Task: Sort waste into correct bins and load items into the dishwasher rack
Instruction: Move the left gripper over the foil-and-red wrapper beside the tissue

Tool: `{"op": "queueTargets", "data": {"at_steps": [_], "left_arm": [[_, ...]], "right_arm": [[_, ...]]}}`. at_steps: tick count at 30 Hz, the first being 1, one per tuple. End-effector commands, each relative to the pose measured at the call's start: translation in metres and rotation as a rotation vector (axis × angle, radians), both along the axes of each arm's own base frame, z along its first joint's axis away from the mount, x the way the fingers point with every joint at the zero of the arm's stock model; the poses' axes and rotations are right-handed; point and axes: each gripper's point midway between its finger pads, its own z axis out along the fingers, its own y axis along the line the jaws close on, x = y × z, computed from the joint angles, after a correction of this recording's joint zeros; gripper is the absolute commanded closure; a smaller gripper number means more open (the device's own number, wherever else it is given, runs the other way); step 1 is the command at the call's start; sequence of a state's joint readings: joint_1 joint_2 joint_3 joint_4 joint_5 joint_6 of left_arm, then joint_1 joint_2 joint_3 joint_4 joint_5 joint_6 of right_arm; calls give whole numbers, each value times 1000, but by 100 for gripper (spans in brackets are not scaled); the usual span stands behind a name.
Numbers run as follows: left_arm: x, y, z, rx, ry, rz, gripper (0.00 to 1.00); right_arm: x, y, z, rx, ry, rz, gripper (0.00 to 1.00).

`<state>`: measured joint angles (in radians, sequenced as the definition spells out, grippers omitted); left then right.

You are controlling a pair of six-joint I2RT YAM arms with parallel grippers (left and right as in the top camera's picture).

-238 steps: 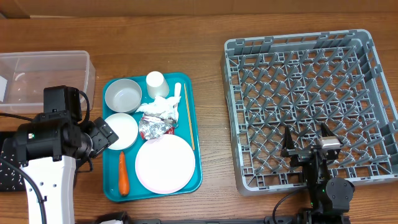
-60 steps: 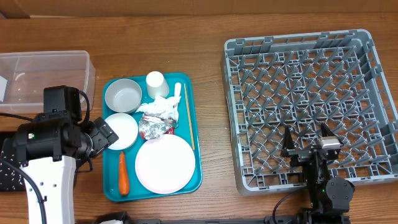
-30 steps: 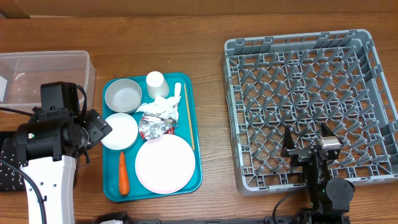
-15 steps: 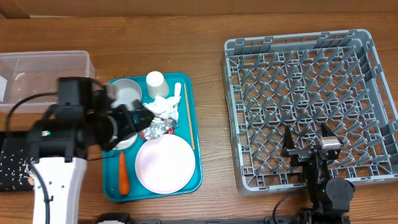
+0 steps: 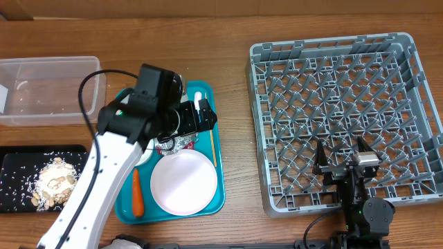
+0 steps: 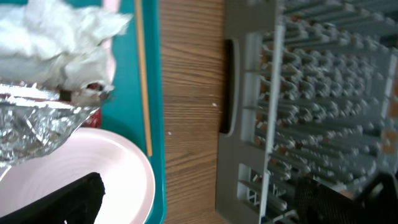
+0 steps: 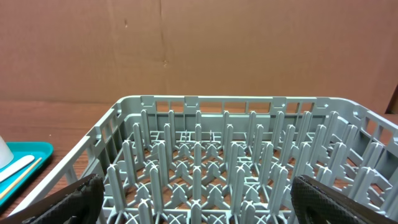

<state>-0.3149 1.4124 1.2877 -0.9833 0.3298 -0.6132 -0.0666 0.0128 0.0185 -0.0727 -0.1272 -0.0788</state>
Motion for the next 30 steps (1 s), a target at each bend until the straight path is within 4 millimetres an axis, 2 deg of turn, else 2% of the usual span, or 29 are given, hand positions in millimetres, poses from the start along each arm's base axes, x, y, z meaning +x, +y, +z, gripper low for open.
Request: {"op": "queueTargets", "data": {"at_steps": [1, 5, 7, 8, 9, 13, 16, 19, 24, 30], "left_arm": [[11, 1, -17, 10, 85, 124, 0], [14, -1, -36, 35, 130, 104, 0], [16, -4, -42, 42, 119, 47, 19], [18, -1, -45, 69, 109, 32, 24], [19, 3, -48, 94, 110, 42, 25], [27, 36, -47, 287, 59, 83, 14], [36, 46, -39, 399, -23, 1, 2], [41, 54, -38, 520, -73, -65, 0], [40, 48, -59, 601, -42, -167, 0], [32, 57, -92, 767, 56, -255, 0]], "right_arm": [[0, 0, -2, 0, -3, 0, 0], [0, 0, -2, 0, -3, 0, 0], [0, 0, -2, 0, -3, 0, 0], [0, 0, -2, 0, -3, 0, 0], [0, 0, -2, 0, -3, 0, 0], [0, 0, -2, 0, -3, 0, 0], [0, 0, -2, 0, -3, 0, 0], [0, 0, -2, 0, -3, 0, 0], [0, 0, -2, 0, -3, 0, 0], [0, 0, -2, 0, -3, 0, 0]]}}
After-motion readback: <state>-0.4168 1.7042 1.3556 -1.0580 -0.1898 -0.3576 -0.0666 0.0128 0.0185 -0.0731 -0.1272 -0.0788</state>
